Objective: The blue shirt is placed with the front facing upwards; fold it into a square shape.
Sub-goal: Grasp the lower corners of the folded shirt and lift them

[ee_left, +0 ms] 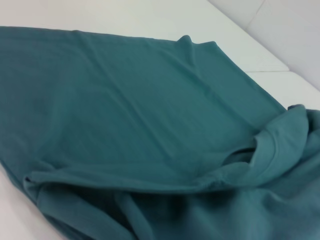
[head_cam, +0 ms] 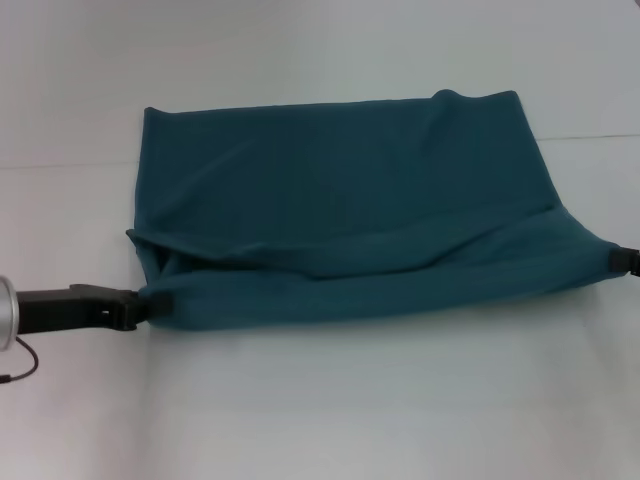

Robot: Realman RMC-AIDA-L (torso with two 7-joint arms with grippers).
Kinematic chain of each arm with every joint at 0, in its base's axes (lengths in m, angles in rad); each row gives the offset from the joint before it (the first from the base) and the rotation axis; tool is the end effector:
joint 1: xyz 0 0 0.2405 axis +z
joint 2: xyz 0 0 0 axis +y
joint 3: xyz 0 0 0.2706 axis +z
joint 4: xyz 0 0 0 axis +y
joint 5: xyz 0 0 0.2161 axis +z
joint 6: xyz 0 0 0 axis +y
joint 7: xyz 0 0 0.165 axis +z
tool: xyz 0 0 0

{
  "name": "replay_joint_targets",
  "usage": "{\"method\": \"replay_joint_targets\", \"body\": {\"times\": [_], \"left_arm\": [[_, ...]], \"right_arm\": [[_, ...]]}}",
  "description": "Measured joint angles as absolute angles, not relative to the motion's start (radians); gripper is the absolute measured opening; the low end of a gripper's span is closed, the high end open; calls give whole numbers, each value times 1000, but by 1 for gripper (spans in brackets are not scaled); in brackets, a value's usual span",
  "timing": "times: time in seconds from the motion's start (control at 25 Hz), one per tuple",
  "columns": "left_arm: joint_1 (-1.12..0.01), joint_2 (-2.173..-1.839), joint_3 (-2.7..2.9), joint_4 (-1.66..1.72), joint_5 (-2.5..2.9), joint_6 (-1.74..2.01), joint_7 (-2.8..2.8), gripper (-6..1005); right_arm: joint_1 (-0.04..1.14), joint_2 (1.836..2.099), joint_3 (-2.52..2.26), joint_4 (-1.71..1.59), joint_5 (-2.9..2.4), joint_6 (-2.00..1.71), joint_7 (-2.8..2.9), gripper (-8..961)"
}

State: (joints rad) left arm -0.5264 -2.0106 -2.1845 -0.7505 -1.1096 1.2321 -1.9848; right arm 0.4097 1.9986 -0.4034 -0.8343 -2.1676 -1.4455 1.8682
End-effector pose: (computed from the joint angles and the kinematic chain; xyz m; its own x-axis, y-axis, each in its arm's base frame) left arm -0.2947 0.3909 -0.0124 0.6012 0.6951 0.3943 0.7962 -0.5633 -0.2209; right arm 0.3676 0.3440 0.0807 0.4530 -0.6371 -0.6236 -0.8893 -0.3723 -0.2655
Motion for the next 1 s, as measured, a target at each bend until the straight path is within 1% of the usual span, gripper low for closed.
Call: {"method": "replay_joint_targets", "body": {"times": [0.12,0.28,0.36,0.44,0.64,0.72,0.92,1.0], "left_arm": [[-544,-2002,-2223,-769,-1112,1251,-1996,33],[-598,-1967,-2252,-746,-1111,1259,-2025,33],[-612,-1959,-2252,-728,-1110,1256,-2033,33],[-608,-1960,-2249,-721,-1109,1259,-2034,33],[-547,-1985,-2245,-745,-1108,1283,-2026,34],[-523,-1988,-2248,-763,-1108,1312,-2025,34],[-479,-1994,-2255,-831,-1108,1391,-2020,33],[-497,-1981,-2256,-844,-1107,1394,-2026,33]], "right_arm": [[423,1990,-408,-850,-2166,-1453,1907,33],[468,1965,-413,-879,-2203,-1443,2011,32],[480,1959,-413,-880,-2228,-1441,2040,32],[477,1960,-414,-881,-2242,-1443,2048,32],[435,1983,-415,-882,-2248,-1457,2040,32],[419,1983,-415,-882,-2248,-1491,2041,32],[401,1970,-409,-885,-2249,-1601,2052,32],[431,1949,-417,-901,-2255,-1604,2079,32]]}}
